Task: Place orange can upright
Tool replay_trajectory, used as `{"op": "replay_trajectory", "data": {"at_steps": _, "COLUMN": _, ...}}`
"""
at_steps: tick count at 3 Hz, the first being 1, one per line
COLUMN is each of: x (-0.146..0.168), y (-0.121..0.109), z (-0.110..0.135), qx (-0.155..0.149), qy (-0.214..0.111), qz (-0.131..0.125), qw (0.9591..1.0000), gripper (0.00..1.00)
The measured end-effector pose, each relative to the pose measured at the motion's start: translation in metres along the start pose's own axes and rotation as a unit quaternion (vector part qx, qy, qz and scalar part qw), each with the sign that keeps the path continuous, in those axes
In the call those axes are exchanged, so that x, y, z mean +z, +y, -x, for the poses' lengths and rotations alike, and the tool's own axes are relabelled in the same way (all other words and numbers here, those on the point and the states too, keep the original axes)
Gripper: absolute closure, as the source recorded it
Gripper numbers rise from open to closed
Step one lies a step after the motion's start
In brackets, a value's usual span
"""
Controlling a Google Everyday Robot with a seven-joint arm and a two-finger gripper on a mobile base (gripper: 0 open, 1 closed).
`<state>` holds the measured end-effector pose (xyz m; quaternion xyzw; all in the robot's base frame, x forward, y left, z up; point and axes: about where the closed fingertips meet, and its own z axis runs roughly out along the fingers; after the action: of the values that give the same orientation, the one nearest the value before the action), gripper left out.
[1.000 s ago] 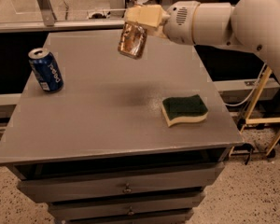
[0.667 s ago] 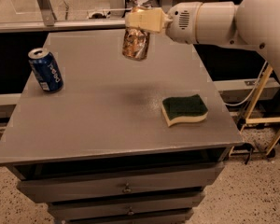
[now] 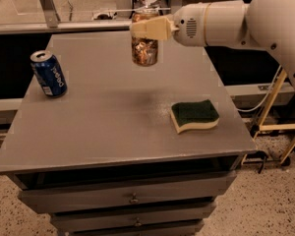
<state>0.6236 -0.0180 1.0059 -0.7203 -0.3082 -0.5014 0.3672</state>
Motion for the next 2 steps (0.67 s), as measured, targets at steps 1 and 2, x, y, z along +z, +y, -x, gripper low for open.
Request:
{"op": "replay_trajectory", "data": {"at_steps": 1, "x": 0.0049, "y": 0.0045, "z": 0.0042, "qx": -0.034, "qy": 0.023, "qz": 0.003, "qw": 0.9992, "gripper": 1.0}}
{"op": "replay_trajectory", "data": {"at_steps": 2, "x": 0.0094, "y": 0.006, "z": 0.0079, "qx": -0.104, "qy": 0.038, "qz": -0.002, "qw": 0.9938, "gripper": 1.0}}
